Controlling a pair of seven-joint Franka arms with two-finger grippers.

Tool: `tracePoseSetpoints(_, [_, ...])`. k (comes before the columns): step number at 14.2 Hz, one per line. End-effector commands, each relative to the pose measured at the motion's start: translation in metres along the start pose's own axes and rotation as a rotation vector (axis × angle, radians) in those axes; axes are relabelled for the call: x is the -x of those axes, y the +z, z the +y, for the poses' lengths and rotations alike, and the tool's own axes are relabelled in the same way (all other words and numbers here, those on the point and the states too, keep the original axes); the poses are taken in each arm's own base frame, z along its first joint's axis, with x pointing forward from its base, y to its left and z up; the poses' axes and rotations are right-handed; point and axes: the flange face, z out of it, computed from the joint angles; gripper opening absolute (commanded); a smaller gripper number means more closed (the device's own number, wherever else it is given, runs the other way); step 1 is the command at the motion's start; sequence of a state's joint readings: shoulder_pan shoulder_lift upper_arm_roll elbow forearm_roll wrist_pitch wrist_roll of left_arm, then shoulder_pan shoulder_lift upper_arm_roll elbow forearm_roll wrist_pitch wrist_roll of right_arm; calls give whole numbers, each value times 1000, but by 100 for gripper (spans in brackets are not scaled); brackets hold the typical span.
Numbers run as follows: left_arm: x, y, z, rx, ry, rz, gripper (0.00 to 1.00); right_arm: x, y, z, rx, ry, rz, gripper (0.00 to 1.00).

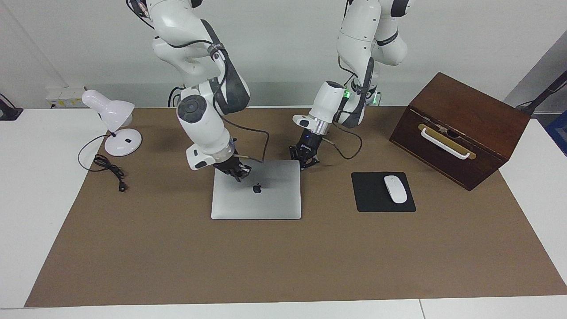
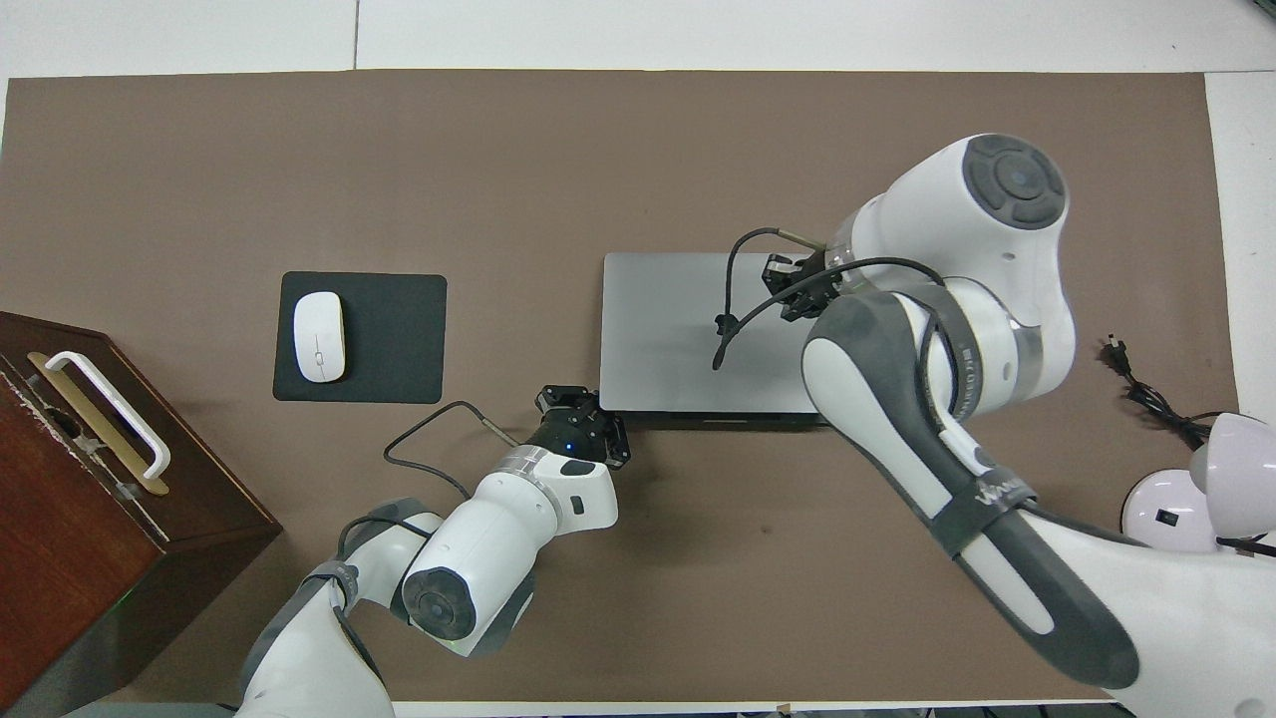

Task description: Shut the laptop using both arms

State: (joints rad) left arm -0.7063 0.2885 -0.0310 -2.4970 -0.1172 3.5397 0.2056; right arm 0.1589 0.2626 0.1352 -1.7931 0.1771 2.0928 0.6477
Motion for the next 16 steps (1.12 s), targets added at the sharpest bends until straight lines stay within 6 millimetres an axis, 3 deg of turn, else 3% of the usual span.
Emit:
tracePoseSetpoints(1, [46, 5, 2, 7, -18, -125, 0, -16, -40, 29, -28, -41, 57, 18])
tracePoseSetpoints(3, [41, -1, -3, 2, -26, -118, 0, -35, -70, 60, -2, -92, 120, 35])
tracePoseSetpoints(5, [40, -11, -5, 2, -27, -118, 0, -41, -101, 86, 20, -149, 156, 46])
tracePoseSetpoints(7, [36, -28, -14, -7, -40, -118, 0, -41, -131, 109, 33, -198, 173, 70])
tracePoseSetpoints(9, [22, -49, -20, 7, -48, -167, 0, -32, -158, 120, 66, -254, 194, 100])
tracePoseSetpoints(16, [-45, -166, -78, 56, -128, -406, 0, 16, -232, 134, 110, -259, 233, 100])
